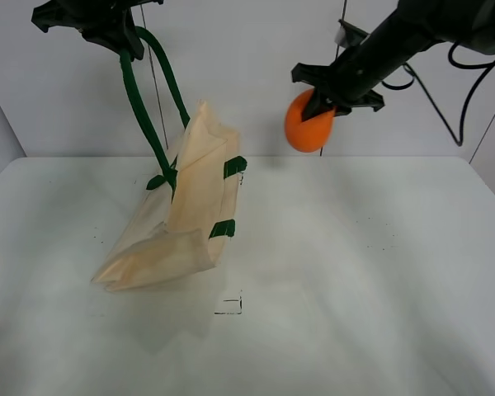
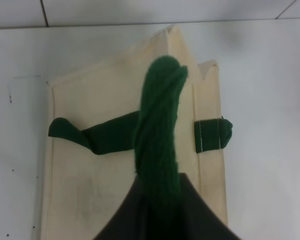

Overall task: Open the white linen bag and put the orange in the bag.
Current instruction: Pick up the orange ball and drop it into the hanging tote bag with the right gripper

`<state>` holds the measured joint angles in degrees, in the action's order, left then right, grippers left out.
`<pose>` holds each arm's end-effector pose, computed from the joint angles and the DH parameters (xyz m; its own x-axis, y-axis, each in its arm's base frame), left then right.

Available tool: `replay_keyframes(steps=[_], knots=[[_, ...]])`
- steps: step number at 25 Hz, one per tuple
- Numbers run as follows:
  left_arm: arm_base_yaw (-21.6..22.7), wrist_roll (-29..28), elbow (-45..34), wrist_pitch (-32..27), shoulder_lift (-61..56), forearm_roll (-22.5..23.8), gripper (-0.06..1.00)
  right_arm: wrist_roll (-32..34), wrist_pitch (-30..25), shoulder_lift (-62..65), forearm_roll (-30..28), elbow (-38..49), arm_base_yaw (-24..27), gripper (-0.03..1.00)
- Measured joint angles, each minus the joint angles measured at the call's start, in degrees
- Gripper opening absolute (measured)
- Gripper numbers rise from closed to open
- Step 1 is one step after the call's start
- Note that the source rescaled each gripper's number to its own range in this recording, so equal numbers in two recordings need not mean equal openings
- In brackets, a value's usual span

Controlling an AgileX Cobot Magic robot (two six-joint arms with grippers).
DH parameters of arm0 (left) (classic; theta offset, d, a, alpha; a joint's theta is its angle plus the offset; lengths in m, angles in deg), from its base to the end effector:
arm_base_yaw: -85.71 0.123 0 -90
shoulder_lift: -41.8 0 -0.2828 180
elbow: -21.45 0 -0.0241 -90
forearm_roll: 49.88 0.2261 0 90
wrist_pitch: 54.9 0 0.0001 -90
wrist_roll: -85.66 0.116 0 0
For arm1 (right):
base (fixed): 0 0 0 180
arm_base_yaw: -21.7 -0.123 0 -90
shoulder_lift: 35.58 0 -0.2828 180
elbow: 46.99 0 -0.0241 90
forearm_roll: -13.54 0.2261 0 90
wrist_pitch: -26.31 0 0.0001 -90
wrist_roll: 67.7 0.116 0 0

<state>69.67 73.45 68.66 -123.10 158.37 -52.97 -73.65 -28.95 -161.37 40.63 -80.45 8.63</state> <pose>0.3903 -0.1182 0.3927 -0.7610 -0.0213 -0.6484 0.1363 0.9719 -0.1919 0.4332 0.1452 0.2798 -0.8548 -0.0282 -0.5181 -0.2734 0.8732 0.4035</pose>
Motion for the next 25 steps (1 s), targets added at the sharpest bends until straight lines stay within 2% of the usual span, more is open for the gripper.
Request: replay_keyframes(steps=[4, 11, 16, 25], knots=[[0.00, 0.00, 0.00, 0.00, 0.00, 0.00, 0.00, -0.19, 3.09, -1.58, 1.79, 0.00, -6.88, 0.00], [0.00, 0.00, 0.00, -0.04, 0.00, 0.00, 0.00, -0.19, 11.87, -7.80, 2.46, 0.00, -16.82, 0.00], [0.00, 0.04, 0.00, -0.04, 0.00, -0.07, 0.00, -0.19, 15.81, -11.49, 4.34, 0.00, -19.64, 0.00], [0.00, 0.04, 0.00, -0.04, 0.00, -0.14, 0.00, -1.26, 17.25, -14.29, 5.70, 0.00, -19.99, 0.01]])
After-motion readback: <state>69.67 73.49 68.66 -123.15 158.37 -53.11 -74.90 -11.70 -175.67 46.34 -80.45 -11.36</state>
